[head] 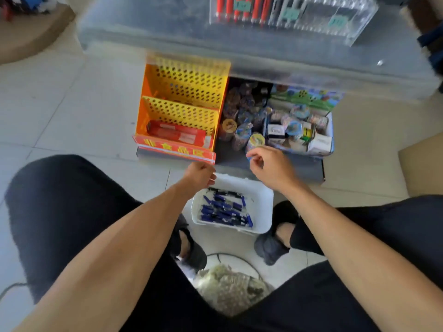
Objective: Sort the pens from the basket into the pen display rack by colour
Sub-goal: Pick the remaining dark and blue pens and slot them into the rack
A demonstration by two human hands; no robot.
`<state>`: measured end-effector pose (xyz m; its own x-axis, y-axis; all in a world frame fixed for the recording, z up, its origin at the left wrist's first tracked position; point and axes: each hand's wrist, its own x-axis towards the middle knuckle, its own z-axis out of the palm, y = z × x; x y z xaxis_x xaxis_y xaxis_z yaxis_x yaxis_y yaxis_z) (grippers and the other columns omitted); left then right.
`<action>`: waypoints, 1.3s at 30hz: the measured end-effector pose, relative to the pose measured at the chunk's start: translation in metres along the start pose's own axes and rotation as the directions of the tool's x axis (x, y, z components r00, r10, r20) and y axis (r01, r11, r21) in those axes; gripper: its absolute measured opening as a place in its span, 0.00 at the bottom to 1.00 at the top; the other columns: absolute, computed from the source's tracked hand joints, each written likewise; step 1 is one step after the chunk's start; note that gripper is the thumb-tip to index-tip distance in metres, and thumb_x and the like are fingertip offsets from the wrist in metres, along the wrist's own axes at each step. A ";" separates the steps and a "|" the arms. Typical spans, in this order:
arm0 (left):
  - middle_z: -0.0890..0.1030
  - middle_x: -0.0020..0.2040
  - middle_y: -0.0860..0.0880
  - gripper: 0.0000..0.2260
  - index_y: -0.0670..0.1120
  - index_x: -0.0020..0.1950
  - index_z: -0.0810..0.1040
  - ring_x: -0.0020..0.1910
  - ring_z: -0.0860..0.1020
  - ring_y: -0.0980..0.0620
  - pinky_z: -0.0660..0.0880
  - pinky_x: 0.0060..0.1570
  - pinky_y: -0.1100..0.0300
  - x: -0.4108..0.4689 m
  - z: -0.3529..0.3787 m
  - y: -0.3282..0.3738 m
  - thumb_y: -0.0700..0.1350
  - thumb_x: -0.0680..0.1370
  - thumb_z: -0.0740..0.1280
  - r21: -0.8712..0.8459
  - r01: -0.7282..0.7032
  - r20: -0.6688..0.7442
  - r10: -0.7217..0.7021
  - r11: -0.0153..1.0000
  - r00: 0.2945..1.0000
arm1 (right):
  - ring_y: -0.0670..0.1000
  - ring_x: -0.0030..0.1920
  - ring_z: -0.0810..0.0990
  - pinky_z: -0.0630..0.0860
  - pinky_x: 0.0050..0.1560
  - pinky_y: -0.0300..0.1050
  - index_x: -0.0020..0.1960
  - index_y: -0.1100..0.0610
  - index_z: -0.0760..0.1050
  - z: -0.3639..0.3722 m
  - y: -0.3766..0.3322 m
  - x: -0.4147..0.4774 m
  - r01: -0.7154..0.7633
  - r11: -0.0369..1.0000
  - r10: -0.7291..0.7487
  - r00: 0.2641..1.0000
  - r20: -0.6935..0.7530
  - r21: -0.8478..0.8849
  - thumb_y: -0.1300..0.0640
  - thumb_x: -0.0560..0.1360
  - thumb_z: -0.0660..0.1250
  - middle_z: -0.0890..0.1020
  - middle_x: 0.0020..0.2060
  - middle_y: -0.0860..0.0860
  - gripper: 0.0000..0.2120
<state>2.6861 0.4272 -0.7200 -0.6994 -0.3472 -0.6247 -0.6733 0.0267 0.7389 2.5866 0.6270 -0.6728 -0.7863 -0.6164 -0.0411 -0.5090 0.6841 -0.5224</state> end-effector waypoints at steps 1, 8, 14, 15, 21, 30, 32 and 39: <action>0.81 0.44 0.42 0.07 0.40 0.50 0.79 0.36 0.80 0.49 0.76 0.35 0.61 0.002 0.005 -0.013 0.39 0.82 0.62 -0.031 0.056 0.006 -0.056 0.998 0.998 | 0.49 0.45 0.81 0.79 0.46 0.51 0.58 0.52 0.82 0.013 0.005 -0.003 -0.008 1.000 0.008 0.999 0.049 0.008 0.58 0.78 0.65 0.83 0.50 0.48 0.11; 0.80 0.42 0.44 0.08 0.38 0.57 0.78 0.36 0.79 0.51 0.79 0.34 0.63 0.013 0.023 -0.045 0.37 0.83 0.61 -0.194 0.276 0.018 -0.278 0.941 0.960 | 0.53 0.48 0.80 0.78 0.50 0.49 0.54 0.56 0.81 0.094 0.039 -0.022 -0.178 0.984 0.161 0.898 0.408 0.003 0.61 0.78 0.65 0.80 0.45 0.48 0.08; 0.81 0.46 0.40 0.08 0.38 0.56 0.79 0.37 0.79 0.49 0.79 0.31 0.65 0.024 0.034 -0.063 0.37 0.83 0.60 -0.277 0.392 0.029 -0.401 0.877 0.916 | 0.57 0.56 0.80 0.76 0.58 0.48 0.51 0.54 0.80 0.165 0.069 -0.034 -0.328 0.938 0.320 0.695 0.644 -0.112 0.66 0.75 0.65 0.83 0.53 0.55 0.11; 0.81 0.46 0.40 0.08 0.38 0.55 0.79 0.37 0.79 0.49 0.78 0.30 0.66 0.025 0.035 -0.064 0.37 0.83 0.60 -0.287 0.398 0.026 -0.409 0.871 0.912 | 0.57 0.57 0.80 0.77 0.57 0.48 0.54 0.55 0.81 0.174 0.070 -0.034 -0.336 0.935 0.324 0.683 0.655 -0.112 0.66 0.75 0.64 0.83 0.54 0.55 0.12; 0.79 0.39 0.43 0.10 0.37 0.55 0.76 0.34 0.78 0.51 0.76 0.30 0.68 0.022 0.045 -0.087 0.35 0.83 0.56 -0.309 0.295 -0.077 -0.334 0.904 0.940 | 0.59 0.60 0.79 0.76 0.56 0.47 0.59 0.58 0.81 0.210 0.078 -0.043 -0.378 0.925 0.312 0.679 0.665 -0.048 0.65 0.75 0.64 0.82 0.58 0.56 0.15; 0.81 0.39 0.45 0.11 0.38 0.58 0.78 0.35 0.80 0.52 0.79 0.36 0.63 0.030 0.046 -0.094 0.37 0.83 0.57 -0.161 0.326 -0.054 -0.338 0.932 0.940 | 0.58 0.58 0.80 0.76 0.57 0.45 0.60 0.58 0.81 0.225 0.088 -0.040 -0.480 0.860 0.459 0.583 0.670 -0.172 0.65 0.76 0.68 0.82 0.58 0.57 0.13; 0.80 0.38 0.46 0.11 0.38 0.58 0.78 0.35 0.79 0.52 0.79 0.37 0.62 0.031 0.047 -0.093 0.37 0.83 0.58 -0.158 0.351 -0.043 -0.362 0.923 0.931 | 0.57 0.56 0.81 0.77 0.57 0.45 0.57 0.60 0.83 0.224 0.088 -0.041 -0.486 0.856 0.465 0.569 0.678 -0.178 0.64 0.76 0.68 0.83 0.55 0.58 0.10; 0.82 0.43 0.44 0.08 0.45 0.43 0.77 0.42 0.81 0.49 0.82 0.50 0.55 0.036 0.055 -0.097 0.40 0.81 0.63 -0.048 0.394 -0.023 -0.395 0.918 0.918 | 0.51 0.43 0.79 0.79 0.48 0.42 0.50 0.52 0.82 0.189 0.085 -0.011 -0.710 0.699 0.388 0.479 0.788 0.087 0.61 0.77 0.72 0.82 0.44 0.53 0.05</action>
<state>2.7127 0.4634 -0.8278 -0.3706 -0.3509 -0.8600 -0.8821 -0.1570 0.4442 2.6179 0.6181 -0.8781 -0.2982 -0.3367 -0.8932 0.2335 0.8816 -0.4103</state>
